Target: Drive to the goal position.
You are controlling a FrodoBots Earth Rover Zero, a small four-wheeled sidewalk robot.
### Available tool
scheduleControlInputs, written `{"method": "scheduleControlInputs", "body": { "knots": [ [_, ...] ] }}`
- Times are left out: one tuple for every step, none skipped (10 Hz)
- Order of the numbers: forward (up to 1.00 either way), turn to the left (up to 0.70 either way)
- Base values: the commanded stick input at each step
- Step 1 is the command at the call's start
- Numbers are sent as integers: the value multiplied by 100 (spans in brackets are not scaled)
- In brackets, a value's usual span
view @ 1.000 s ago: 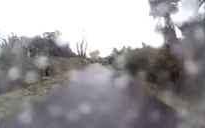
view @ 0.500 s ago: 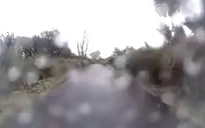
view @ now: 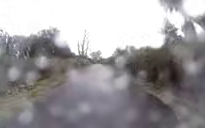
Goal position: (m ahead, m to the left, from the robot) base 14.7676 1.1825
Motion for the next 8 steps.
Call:
{"method": "scheduleControlInputs", "body": {
  "knots": [
    [100, 0],
    [100, 0],
    [100, 0],
    [100, 0],
    [100, 0],
    [100, 0],
    [100, 0],
    [100, 0]
  ]
}}
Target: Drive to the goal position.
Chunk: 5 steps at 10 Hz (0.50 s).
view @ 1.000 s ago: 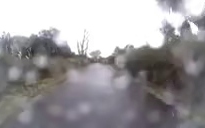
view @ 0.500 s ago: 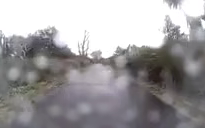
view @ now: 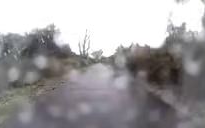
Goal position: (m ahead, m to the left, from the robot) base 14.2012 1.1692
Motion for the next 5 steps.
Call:
{"method": "scheduleControlInputs", "body": {
  "knots": [
    [100, 0],
    [100, 0],
    [100, 0],
    [100, 0],
    [100, 0]
  ]
}}
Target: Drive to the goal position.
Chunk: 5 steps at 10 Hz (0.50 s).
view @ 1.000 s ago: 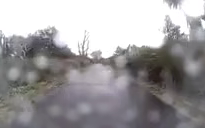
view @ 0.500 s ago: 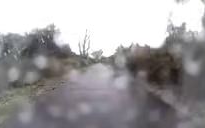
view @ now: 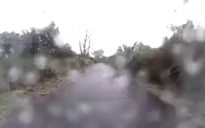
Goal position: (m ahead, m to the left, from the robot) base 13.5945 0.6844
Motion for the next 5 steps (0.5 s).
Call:
{"method": "scheduleControlInputs", "body": {
  "knots": [
    [100, 0],
    [100, 0],
    [100, 0],
    [100, 0],
    [100, 0]
  ]
}}
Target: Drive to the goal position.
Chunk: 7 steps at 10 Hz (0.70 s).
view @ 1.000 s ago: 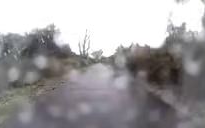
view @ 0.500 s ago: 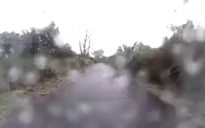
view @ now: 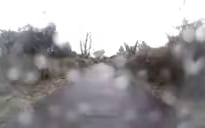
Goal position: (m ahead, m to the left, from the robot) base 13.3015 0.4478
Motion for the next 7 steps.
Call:
{"method": "scheduleControlInputs", "body": {
  "knots": [
    [100, 0],
    [100, 0],
    [100, 0],
    [100, 0],
    [100, 0],
    [100, 0],
    [100, 0]
  ]
}}
